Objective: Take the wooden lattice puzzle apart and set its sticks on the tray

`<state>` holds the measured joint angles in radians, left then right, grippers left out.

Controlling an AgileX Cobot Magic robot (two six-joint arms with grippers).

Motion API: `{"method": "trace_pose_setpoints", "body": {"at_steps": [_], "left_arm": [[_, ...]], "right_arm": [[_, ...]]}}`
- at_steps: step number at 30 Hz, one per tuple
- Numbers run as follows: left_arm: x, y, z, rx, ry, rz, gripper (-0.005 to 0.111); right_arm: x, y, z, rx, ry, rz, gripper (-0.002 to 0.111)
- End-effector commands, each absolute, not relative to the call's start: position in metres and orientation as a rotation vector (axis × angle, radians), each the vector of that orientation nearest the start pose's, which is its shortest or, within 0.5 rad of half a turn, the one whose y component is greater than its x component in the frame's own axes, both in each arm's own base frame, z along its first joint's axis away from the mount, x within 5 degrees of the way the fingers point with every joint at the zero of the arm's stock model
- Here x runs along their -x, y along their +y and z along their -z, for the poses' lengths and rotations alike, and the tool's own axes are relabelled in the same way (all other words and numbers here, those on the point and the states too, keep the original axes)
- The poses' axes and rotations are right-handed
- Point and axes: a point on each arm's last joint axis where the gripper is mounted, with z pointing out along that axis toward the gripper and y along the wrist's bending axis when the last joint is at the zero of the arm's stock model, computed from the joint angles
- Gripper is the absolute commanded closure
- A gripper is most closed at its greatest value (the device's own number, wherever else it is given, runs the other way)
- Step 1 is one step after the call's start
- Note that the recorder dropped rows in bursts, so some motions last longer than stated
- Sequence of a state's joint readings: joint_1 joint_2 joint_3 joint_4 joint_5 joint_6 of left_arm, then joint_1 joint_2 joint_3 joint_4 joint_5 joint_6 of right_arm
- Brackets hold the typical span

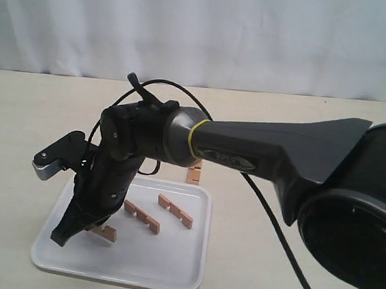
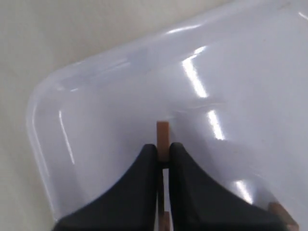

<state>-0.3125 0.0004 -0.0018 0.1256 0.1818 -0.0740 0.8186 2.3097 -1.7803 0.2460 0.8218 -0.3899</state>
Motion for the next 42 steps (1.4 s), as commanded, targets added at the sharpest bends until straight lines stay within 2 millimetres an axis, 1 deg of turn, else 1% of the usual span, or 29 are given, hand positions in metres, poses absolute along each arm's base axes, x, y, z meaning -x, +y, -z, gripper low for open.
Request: {"method": "trace_pose_setpoints", "body": {"at_steps": [1,6,8,10,12,16,19,22,23,25,27,28,30,34,36,40,42], "left_arm": [[-0.054,-0.016,-0.198,-0.276,1.634,0.194,0.107],[-0.054,-0.016,-0.198,-0.276,1.634,0.194,0.107],[-0.054,-0.016,-0.198,-0.276,1.634,0.194,0.107],[-0.054,-0.016,-0.198,-0.276,1.634,0.194,0.107],[-0.054,-0.016,-0.198,-0.276,1.634,0.194,0.107],[-0.054,-0.016,-0.198,-0.276,1.634,0.194,0.107],[-0.054,-0.016,-0.198,-0.276,1.634,0.194,0.107],[-0.054,-0.016,-0.198,-0.277,1.634,0.192,0.107],[-0.054,-0.016,-0.198,-0.277,1.634,0.192,0.107],[-0.054,-0.016,-0.198,-0.277,1.634,0.192,0.107],[-0.054,-0.016,-0.198,-0.277,1.634,0.192,0.107],[-0.054,-0.016,-0.198,-0.277,1.634,0.192,0.107],[-0.054,-0.016,-0.198,-0.277,1.634,0.192,0.107],[-0.054,-0.016,-0.198,-0.277,1.634,0.192,0.107],[-0.054,-0.016,-0.198,-0.277,1.634,0.192,0.107],[-0.054,-0.016,-0.198,-0.277,1.634,0.192,0.107],[-0.054,-0.016,-0.198,-0.277,1.634,0.192,0.107]], "right_arm": [[-0.323,0.359,-0.131,1.398,2.49,-0.313,0.089],[-0.324,0.359,-0.132,1.314,2.539,-0.319,0.061],[-0.324,0.36,-0.133,1.296,2.544,-0.332,0.054],[-0.326,0.362,-0.139,1.296,2.541,-0.337,0.051],[-0.327,0.364,-0.149,1.307,2.542,-0.34,0.048],[-0.33,0.362,-0.177,1.329,2.52,-0.319,0.047],[-0.339,0.348,-0.198,1.323,2.485,-0.224,0.047],[-0.36,0.318,-0.212,1.222,2.52,-0.111,0.047],[-0.371,0.304,-0.214,1.142,2.555,-0.078,0.047],[-0.394,0.274,-0.213,0.878,2.649,-0.042,0.047],[-0.413,0.248,-0.201,0.549,2.748,-0.065,0.047],[-0.418,0.241,-0.195,0.466,2.771,-0.073,0.047],[-0.427,0.228,-0.18,0.408,2.81,-0.069,0.047],[-0.435,0.222,-0.155,0.385,2.851,-0.044,0.047],[-0.437,0.223,-0.147,0.378,2.842,-0.045,0.047],[-0.442,0.226,-0.139,0.347,2.812,-0.07,0.047],[-0.443,0.226,-0.134,0.356,2.805,-0.044,0.047]]}}
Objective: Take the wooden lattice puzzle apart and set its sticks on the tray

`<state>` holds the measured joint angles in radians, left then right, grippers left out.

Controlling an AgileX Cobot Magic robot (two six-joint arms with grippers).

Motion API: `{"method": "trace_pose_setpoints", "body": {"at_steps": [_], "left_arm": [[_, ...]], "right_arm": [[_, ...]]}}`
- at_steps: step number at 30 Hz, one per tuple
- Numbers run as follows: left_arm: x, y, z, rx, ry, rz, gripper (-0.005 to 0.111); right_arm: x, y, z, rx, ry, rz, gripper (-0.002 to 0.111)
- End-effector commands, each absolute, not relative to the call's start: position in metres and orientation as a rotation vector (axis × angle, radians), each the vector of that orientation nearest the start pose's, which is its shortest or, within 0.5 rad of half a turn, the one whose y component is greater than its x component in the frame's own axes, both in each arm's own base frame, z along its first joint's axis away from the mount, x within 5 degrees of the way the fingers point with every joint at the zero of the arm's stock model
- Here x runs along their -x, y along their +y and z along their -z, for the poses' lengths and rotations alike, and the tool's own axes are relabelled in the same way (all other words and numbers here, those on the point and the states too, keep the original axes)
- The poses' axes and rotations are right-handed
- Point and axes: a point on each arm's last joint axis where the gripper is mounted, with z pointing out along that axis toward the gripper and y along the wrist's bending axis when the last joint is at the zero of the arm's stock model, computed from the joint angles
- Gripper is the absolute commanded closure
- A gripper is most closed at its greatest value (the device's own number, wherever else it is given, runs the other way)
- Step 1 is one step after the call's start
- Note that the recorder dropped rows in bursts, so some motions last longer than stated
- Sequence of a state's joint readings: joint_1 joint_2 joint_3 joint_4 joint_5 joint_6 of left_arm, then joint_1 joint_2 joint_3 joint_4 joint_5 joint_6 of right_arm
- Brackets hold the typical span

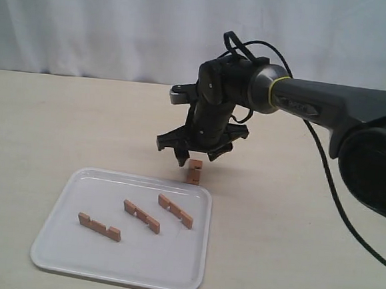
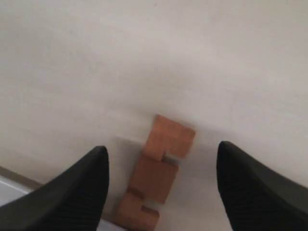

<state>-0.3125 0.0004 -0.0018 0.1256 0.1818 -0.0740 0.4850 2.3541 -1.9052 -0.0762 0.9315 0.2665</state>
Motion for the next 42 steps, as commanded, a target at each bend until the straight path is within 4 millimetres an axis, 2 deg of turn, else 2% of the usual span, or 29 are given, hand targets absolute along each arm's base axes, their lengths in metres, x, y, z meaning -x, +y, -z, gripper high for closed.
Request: {"method": "trace_pose_setpoints", "body": {"at_steps": [1,4,8,11,18,21,22,23,25,30,35,37,40,42], "left_arm": [[-0.054,-0.016,-0.198,-0.277,1.634,0.192,0.107],[-0.054,-0.016,-0.198,-0.276,1.634,0.194,0.107],[-0.054,-0.016,-0.198,-0.276,1.634,0.194,0.107],[-0.054,-0.016,-0.198,-0.276,1.634,0.194,0.107],[-0.054,-0.016,-0.198,-0.276,1.634,0.194,0.107],[-0.054,-0.016,-0.198,-0.276,1.634,0.194,0.107],[-0.054,-0.016,-0.198,-0.276,1.634,0.194,0.107],[-0.054,-0.016,-0.198,-0.276,1.634,0.194,0.107],[-0.054,-0.016,-0.198,-0.276,1.634,0.194,0.107],[-0.054,-0.016,-0.198,-0.276,1.634,0.194,0.107],[-0.054,-0.016,-0.198,-0.276,1.634,0.194,0.107],[-0.054,-0.016,-0.198,-0.276,1.634,0.194,0.107],[-0.054,-0.016,-0.198,-0.276,1.634,0.194,0.107],[-0.054,-0.016,-0.198,-0.276,1.634,0.194,0.107]], "right_arm": [[-0.444,0.224,-0.131,0.348,2.804,-0.017,0.047],[-0.446,0.219,-0.125,0.299,2.805,0.064,0.047],[-0.447,0.219,-0.124,0.288,2.801,0.066,0.047],[-0.446,0.221,-0.122,0.283,2.81,0.054,0.053],[-0.444,0.223,-0.113,0.261,2.843,0.03,0.077],[-0.444,0.223,-0.113,0.242,2.844,0.027,0.092],[-0.444,0.223,-0.114,0.242,2.842,0.026,0.102],[-0.444,0.223,-0.116,0.242,2.839,0.024,0.104],[-0.445,0.222,-0.122,0.248,2.824,0.031,0.104],[-0.446,0.219,-0.157,0.267,2.735,0.042,0.104],[-0.444,0.217,-0.18,0.259,2.697,0.026,0.104],[-0.441,0.215,-0.181,0.282,2.722,0.053,0.104],[-0.435,0.211,-0.179,0.455,2.778,0.146,0.103],[-0.432,0.206,-0.178,0.56,2.813,0.197,0.098]]}}
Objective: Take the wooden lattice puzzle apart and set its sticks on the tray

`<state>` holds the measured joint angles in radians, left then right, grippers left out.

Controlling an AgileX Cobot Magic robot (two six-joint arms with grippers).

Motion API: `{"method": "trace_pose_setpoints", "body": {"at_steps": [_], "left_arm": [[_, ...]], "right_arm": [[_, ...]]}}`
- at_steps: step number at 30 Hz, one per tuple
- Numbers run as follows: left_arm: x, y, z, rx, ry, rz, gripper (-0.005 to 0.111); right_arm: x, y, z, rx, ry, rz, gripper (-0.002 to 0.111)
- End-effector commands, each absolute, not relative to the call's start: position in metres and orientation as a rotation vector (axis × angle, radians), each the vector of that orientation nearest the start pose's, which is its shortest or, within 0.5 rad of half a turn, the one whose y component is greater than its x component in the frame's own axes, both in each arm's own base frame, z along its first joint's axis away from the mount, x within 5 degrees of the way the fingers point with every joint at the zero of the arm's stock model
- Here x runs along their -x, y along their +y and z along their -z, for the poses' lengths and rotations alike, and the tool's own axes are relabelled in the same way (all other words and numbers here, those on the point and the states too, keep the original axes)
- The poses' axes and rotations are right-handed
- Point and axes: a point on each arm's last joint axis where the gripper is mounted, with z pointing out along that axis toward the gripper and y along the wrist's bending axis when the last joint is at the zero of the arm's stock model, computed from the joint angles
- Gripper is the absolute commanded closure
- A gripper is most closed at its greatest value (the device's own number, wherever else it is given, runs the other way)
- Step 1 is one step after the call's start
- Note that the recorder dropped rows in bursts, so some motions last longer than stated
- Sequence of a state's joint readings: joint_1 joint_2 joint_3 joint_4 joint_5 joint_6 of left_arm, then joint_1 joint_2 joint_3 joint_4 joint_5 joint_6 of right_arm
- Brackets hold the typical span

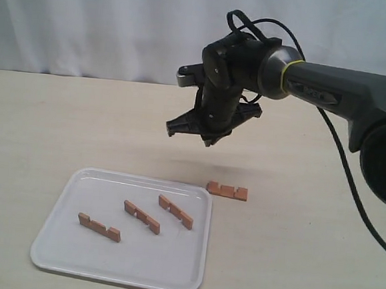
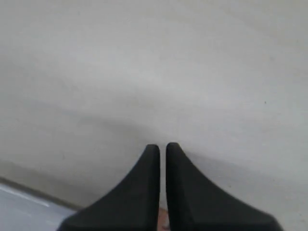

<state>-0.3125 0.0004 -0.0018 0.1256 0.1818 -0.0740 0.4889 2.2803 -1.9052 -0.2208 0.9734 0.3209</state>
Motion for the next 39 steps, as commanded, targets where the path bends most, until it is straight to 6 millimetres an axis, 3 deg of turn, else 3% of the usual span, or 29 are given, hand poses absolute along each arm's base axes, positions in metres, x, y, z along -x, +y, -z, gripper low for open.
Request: {"method": "trace_pose_setpoints", "body": {"at_steps": [1,7,10,14,22,28,33,39], "left_arm": [[-0.054,-0.016,-0.198,-0.276,1.634,0.194,0.107],[-0.054,-0.016,-0.198,-0.276,1.634,0.194,0.107],[-0.054,-0.016,-0.198,-0.276,1.634,0.194,0.107],[-0.054,-0.016,-0.198,-0.276,1.634,0.194,0.107],[-0.054,-0.016,-0.198,-0.276,1.634,0.194,0.107],[-0.054,-0.016,-0.198,-0.276,1.634,0.194,0.107],[-0.054,-0.016,-0.198,-0.276,1.634,0.194,0.107],[-0.054,-0.016,-0.198,-0.276,1.634,0.194,0.107]], "right_arm": [[-0.429,0.201,-0.18,0.642,2.842,0.236,0.093],[-0.421,0.18,-0.183,0.941,2.884,0.281,0.08],[-0.405,0.177,-0.176,1.216,2.868,0.216,0.079],[-0.381,0.168,-0.165,1.443,2.866,0.181,0.079],[-0.372,0.164,-0.134,1.708,2.605,0.178,0.079],[-0.376,0.165,-0.132,1.72,2.547,0.23,0.079],[-0.384,0.156,-0.133,1.506,2.614,0.222,0.079],[-0.386,0.149,-0.133,1.456,2.651,0.208,0.079]]}}
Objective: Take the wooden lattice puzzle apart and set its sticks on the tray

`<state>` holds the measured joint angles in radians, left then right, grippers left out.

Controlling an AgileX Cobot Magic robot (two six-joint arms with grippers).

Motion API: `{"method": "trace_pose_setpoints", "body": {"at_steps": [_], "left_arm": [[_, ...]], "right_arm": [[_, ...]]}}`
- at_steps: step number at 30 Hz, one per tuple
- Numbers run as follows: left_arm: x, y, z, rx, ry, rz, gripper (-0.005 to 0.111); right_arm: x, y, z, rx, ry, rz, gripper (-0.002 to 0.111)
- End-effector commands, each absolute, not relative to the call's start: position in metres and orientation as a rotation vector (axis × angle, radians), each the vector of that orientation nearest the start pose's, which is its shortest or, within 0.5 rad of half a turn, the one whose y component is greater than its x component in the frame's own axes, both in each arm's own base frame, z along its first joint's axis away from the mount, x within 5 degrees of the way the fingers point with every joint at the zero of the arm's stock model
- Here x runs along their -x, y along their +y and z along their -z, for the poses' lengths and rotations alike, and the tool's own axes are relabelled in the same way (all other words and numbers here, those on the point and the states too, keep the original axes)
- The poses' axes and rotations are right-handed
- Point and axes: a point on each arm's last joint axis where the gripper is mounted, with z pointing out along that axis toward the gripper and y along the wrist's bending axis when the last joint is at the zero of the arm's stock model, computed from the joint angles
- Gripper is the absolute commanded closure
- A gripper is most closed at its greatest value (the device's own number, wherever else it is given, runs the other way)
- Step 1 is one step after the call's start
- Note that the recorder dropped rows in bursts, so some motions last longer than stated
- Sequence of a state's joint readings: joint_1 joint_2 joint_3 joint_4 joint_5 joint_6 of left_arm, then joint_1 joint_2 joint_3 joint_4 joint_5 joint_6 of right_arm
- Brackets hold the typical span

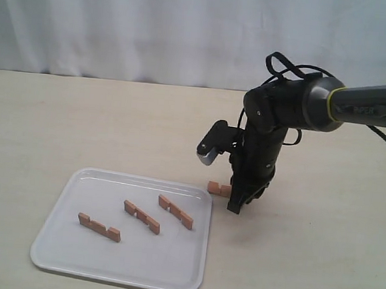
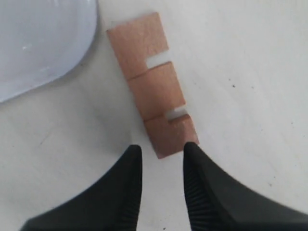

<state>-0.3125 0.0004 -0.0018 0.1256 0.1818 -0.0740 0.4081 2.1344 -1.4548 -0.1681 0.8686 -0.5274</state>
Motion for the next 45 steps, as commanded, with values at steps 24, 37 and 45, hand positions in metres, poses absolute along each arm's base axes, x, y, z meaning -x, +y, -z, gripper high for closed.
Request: {"method": "trace_pose_setpoints", "body": {"at_steps": [24,37,45], "left_arm": [[-0.054,-0.016,-0.198,-0.276,1.634,0.194,0.107],[-0.054,-0.016,-0.198,-0.276,1.634,0.194,0.107],[-0.054,-0.016,-0.198,-0.276,1.634,0.194,0.107]], "right_arm": [[-0.392,0.153,-0.124,1.235,2.696,0.165,0.057],[-0.401,0.136,-0.126,1.119,2.799,0.0,0.057],[-0.406,0.141,-0.111,1.205,2.798,-0.044,0.057]]}}
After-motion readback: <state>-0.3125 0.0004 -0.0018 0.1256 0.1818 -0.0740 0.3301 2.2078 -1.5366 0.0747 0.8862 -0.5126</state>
